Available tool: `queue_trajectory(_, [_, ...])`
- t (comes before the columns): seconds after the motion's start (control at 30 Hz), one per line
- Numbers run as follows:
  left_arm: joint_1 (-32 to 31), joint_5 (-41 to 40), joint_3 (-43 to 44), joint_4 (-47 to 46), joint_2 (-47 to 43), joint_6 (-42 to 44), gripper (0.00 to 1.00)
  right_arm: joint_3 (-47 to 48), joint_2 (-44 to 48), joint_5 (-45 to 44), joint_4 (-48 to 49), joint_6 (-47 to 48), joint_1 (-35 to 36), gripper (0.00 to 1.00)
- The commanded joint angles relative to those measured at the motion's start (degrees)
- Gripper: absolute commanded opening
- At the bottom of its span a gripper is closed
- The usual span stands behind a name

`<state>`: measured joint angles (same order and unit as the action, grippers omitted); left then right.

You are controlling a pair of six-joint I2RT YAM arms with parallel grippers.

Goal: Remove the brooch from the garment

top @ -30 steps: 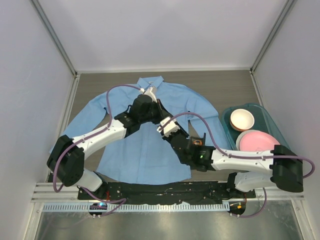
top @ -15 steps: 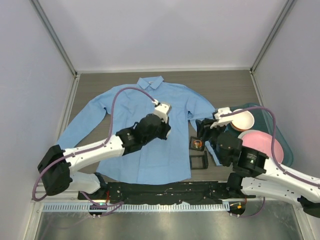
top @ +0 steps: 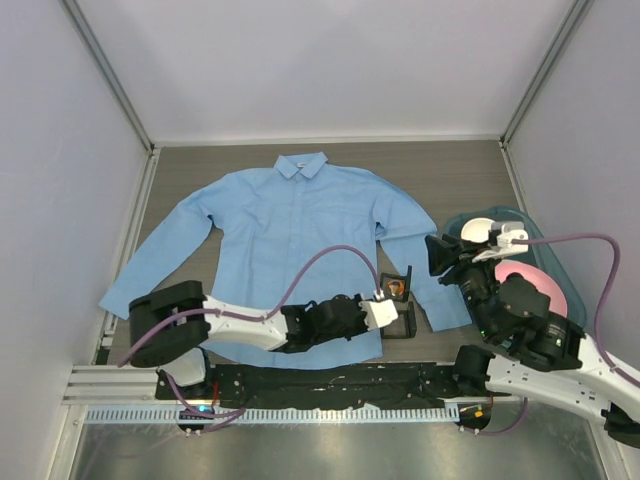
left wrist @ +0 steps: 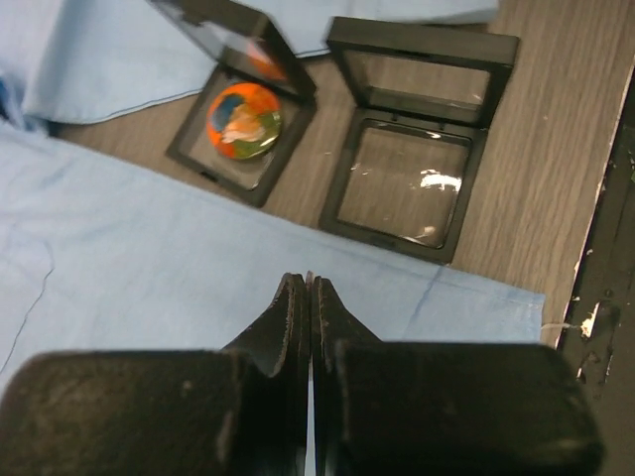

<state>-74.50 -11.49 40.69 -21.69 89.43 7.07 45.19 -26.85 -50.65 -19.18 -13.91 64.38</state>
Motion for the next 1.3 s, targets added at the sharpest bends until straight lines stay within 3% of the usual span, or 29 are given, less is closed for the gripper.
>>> queue_trajectory(0.0, [-2.66,-1.17,4.05,-9.94,4.35,7.6,0.0,1.48,3.37,-2.25,-1.12,-0.76,-0.04,0.43])
queue_trajectory(0.13, [-4.25,-1.87,4.49,-13.37,6.81,10.32,0.0,1.48,5.23,-2.78,-1.83,0.11,-0.04,0.43])
queue_trajectory(0.4, [-4.95,0.76,6.86,-13.73,10.24,12.53,0.0,0.6,6.99,-3.58,-2.26,0.47,-0.04,0.42])
queue_trajectory(1.27, [-5.31,-1.26,11.69,-14.17,16.65,17.18,0.04,-0.45,9.19,-4.02,-3.32,0.55,-0.04,0.4])
